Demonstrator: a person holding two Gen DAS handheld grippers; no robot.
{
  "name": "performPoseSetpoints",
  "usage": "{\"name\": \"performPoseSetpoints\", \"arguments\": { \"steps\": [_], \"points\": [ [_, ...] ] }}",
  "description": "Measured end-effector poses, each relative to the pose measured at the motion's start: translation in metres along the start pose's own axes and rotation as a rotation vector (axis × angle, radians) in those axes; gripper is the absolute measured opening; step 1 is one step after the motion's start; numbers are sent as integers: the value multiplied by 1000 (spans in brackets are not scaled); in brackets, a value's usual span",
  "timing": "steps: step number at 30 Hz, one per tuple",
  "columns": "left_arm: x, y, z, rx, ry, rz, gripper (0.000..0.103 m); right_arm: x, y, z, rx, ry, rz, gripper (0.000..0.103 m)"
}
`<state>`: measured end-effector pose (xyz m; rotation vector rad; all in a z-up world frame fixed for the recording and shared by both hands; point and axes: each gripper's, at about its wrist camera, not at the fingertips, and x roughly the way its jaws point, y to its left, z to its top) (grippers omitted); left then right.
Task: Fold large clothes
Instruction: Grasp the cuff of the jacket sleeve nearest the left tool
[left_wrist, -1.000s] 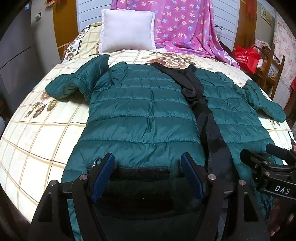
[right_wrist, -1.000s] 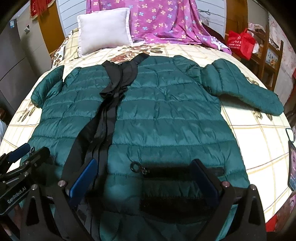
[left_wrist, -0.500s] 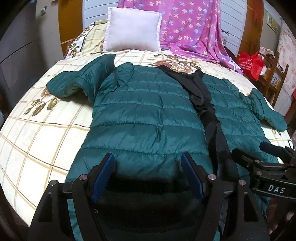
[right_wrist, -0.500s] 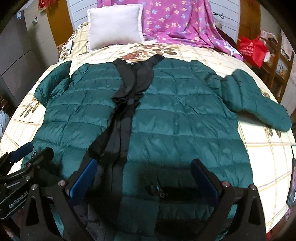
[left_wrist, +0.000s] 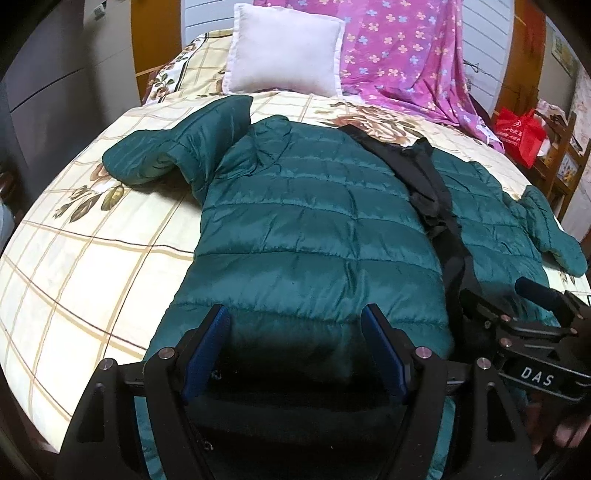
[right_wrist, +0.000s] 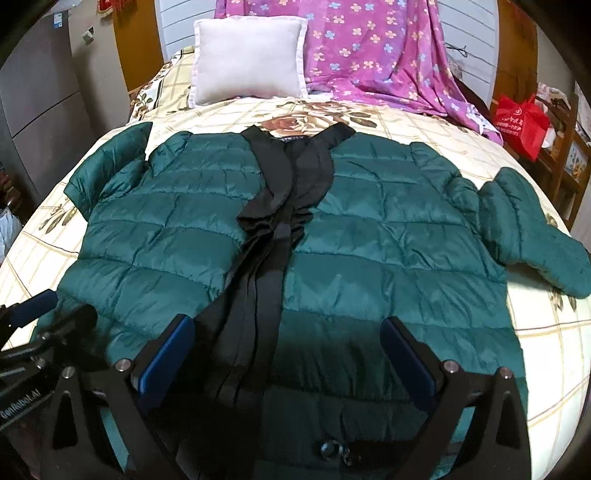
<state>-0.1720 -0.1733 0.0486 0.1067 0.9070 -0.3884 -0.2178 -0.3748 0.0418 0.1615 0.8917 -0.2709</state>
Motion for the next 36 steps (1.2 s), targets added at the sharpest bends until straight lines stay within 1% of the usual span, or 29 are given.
{"name": "performPoseSetpoints", "arguments": {
  "steps": [2,6,9,15,19,22,24,26,28,30,32,33,34,36],
  "points": [
    [4,0,1,-3,9,3,38,1,1,2,-1,-4,24,102],
    [8,-1,2,-3,20,2,38,1,2,4,-10,-20,43,102],
    [8,-2,3,-3,15,0,38,5,-4,4,15,-12,53,102],
    [1,3,10,-10,-5,-6,38,6,-11,5,44,-9,52,102],
    [-12,18,25,-46,-32,-16,38,7,-9,6,29,-13,51,102],
    [-23,42,44,-96,-50,-32,38,10,-8,6,24,-9,54,102],
    [-27,66,59,-148,-61,-40,38,11,-9,5,29,-4,57,102],
    [-26,95,76,-213,-67,-27,38,12,-10,5,34,-1,60,102],
    [-17,125,95,-259,-74,23,38,12,-10,4,37,0,61,102],
    [-3,151,111,-289,-91,113,38,13,-9,4,34,3,59,102],
    [15,176,126,-310,-102,183,38,13,-8,3,28,6,57,102],
    [28,191,135,-332,-91,210,38,14,-8,3,25,8,56,102],
    [39,203,142,-356,-77,216,38,15,-7,3,21,11,54,102],
    [66,231,153,-421,-40,198,38,18,-6,2,18,18,53,102]
  ]
}}
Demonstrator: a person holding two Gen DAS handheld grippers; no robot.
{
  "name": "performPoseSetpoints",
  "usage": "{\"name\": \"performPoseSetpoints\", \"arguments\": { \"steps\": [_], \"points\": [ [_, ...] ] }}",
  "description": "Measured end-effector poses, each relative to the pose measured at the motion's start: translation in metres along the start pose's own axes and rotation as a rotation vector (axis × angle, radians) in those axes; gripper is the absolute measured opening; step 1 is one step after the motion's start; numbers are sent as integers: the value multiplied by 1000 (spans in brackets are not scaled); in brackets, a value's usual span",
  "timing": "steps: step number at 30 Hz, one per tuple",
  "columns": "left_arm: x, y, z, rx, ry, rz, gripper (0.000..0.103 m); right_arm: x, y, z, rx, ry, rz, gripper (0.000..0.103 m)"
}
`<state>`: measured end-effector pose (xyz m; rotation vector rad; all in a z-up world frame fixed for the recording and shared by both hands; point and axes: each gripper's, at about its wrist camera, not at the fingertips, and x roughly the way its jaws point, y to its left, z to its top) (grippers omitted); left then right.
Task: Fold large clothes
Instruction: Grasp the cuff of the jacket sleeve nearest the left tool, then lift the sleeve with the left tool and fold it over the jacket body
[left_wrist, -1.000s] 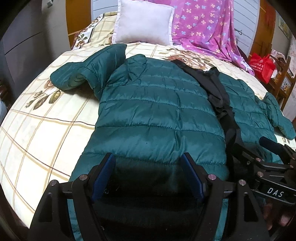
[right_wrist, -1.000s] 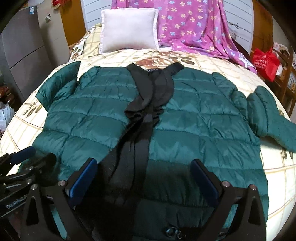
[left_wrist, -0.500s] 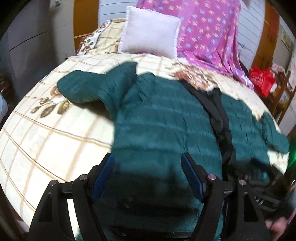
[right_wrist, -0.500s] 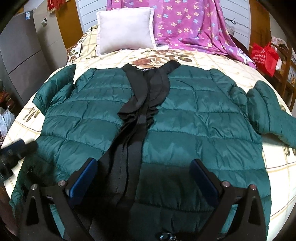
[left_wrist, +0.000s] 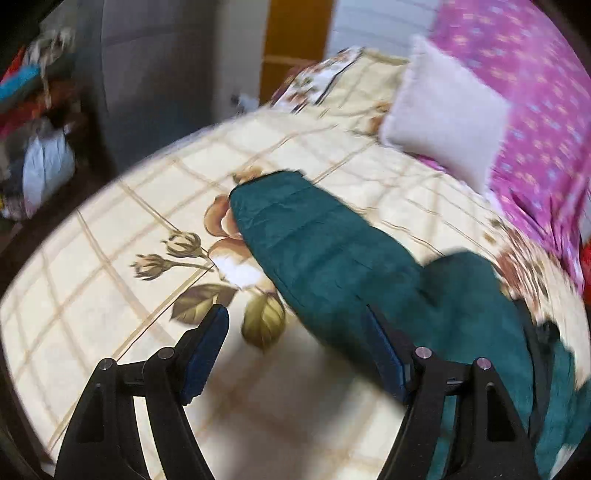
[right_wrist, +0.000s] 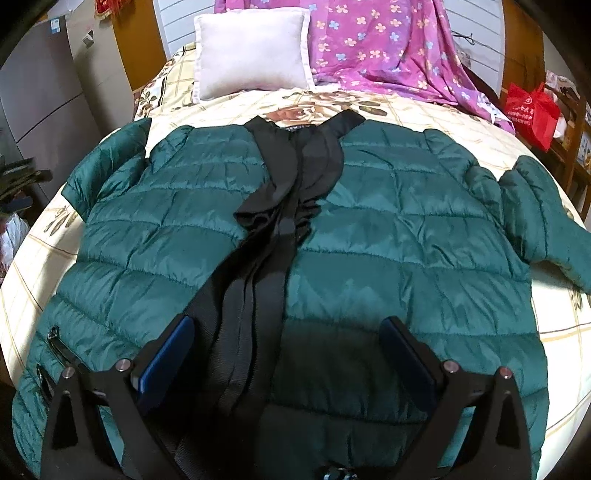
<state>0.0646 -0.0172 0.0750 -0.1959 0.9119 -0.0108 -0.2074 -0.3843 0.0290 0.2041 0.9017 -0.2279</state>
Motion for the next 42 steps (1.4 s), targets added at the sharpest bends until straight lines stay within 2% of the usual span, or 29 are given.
{"name": "performPoseSetpoints", "arguments": {
  "steps": [2,4,10,12,18,21,23,24,29,35,42],
  "points": [
    [26,12,14,-68,11,0,38,2,0,0,1,7,3,102],
    [45,19,25,-108,-18,36,38,4,-1,-1,1,12,7,102],
    [92,18,47,-126,-16,83,38,9,1,-3,-21,20,6,103],
    [104,20,51,-146,6,103,38,10,2,-3,-30,21,5,103],
    [123,29,52,-250,-1,76,37,10,1,-3,-29,21,14,103],
    [127,23,53,-210,-17,94,20,11,2,-3,-34,20,11,103],
    [129,17,54,-164,-15,97,0,12,2,-3,-38,19,9,103],
    [130,14,54,-147,-12,88,0,12,2,-3,-39,19,10,103],
    [107,10,57,-127,-43,42,0,12,2,-3,-35,17,18,103],
    [41,-7,60,-55,-142,-17,0,12,2,-3,-35,17,16,103],
    [-31,-39,51,53,-219,-87,0,10,-1,-1,-21,14,31,103]
  ]
}}
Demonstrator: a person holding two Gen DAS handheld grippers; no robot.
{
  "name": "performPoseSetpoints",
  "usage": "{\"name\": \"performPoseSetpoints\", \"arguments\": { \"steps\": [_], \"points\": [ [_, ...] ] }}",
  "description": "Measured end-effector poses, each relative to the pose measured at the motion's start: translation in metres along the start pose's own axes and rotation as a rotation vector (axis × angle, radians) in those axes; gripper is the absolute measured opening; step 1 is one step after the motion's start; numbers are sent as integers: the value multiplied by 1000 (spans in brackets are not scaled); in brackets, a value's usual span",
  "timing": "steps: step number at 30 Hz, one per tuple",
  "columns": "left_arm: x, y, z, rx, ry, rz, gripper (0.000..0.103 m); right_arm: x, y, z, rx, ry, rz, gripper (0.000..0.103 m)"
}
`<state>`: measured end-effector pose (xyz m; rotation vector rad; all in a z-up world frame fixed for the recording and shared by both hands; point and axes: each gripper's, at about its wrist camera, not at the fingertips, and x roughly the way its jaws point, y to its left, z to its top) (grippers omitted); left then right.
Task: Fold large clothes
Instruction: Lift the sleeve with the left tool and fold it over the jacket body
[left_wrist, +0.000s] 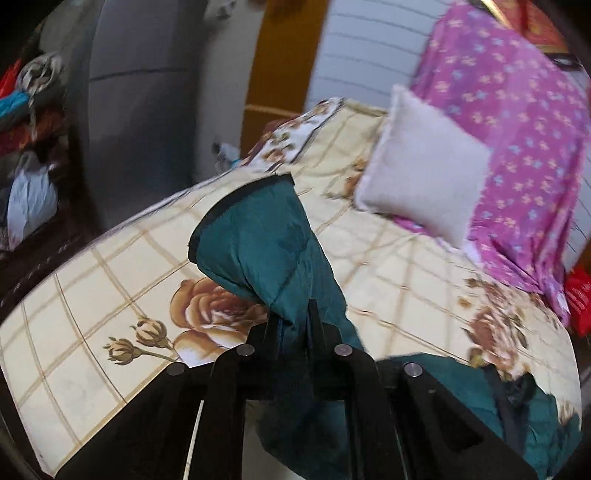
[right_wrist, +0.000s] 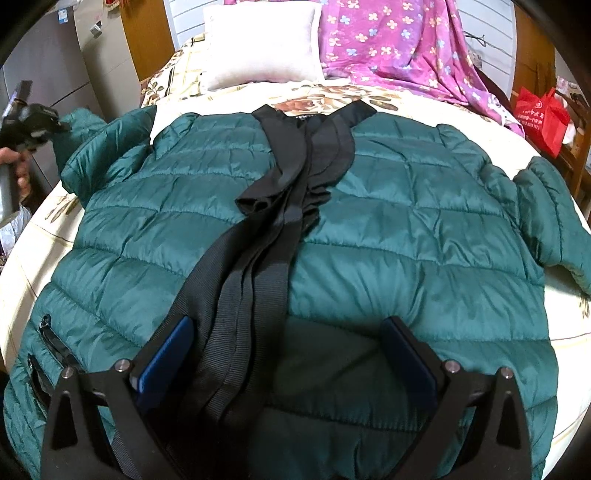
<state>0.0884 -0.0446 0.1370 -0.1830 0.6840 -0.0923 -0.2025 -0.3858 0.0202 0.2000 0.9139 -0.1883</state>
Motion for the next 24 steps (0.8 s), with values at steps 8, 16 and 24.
{"name": "performPoseSetpoints", "arguments": {
  "steps": [8,16,24],
  "points": [
    [-61,-58,-19,117,-4,-130,0,-14,-20,6,85,-38,16,103],
    [-87,-135,-69,231,69,-265,0,-39,-56,10,174,-98,-33,103],
    [-77,-202,-138,306,156,-327,0,-52,-91,5,244,-92,-88,103]
  ]
}}
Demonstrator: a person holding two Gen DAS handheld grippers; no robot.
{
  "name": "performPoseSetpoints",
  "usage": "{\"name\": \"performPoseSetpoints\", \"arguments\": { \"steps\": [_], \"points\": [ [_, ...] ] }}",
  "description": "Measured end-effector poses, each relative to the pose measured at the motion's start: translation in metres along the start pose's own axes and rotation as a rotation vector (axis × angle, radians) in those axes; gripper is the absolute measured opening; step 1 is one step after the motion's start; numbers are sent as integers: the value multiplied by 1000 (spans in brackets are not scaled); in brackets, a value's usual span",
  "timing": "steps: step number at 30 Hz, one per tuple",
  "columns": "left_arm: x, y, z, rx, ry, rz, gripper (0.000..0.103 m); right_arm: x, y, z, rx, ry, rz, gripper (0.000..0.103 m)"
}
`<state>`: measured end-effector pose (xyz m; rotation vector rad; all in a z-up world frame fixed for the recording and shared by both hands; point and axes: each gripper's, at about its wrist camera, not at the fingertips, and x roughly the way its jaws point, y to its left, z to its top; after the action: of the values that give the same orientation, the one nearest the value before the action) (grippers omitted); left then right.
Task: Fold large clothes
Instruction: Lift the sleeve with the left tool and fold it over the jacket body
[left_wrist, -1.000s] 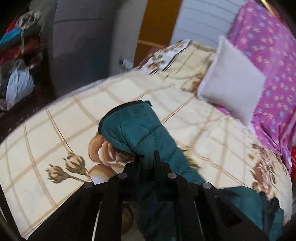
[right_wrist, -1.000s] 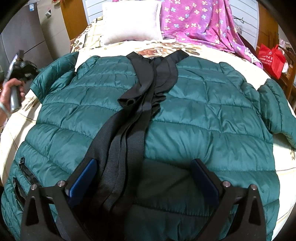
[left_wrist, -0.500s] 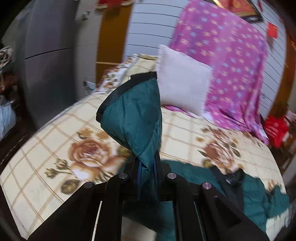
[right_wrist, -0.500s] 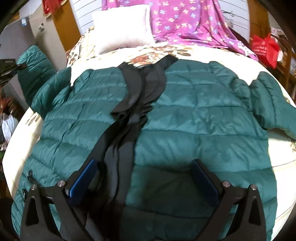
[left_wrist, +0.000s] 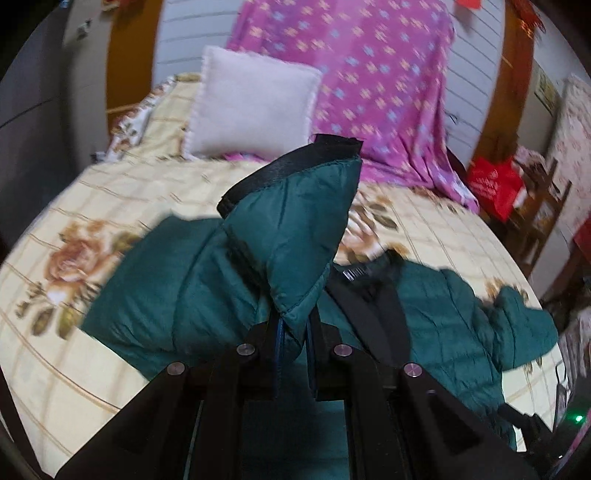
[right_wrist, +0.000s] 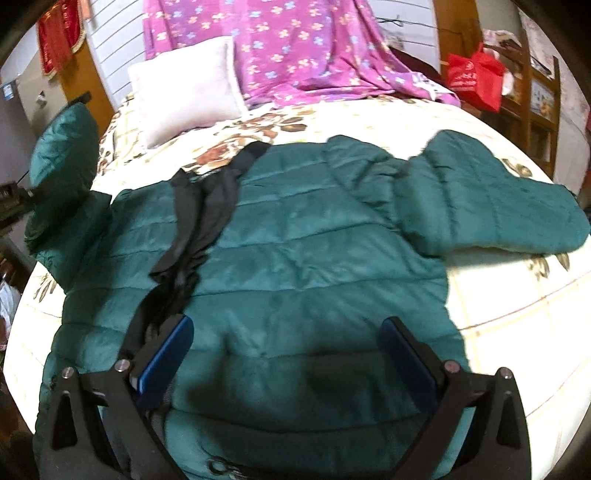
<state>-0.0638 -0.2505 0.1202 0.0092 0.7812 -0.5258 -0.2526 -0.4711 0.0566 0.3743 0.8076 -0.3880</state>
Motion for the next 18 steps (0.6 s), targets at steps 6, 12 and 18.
{"name": "performPoseSetpoints", "arguments": {
  "steps": [6,12,18],
  "points": [
    [35,-32,-32,33,83,-16,0,-1,-17,-2,19,22,-29,103],
    [54,-49,-55,57,138,-72,0,0,-24,-4,28,41,-46,103],
    [50,-66,-60,112,123,-156,0,4,-28,-6,39,61,-56,103]
  ]
}}
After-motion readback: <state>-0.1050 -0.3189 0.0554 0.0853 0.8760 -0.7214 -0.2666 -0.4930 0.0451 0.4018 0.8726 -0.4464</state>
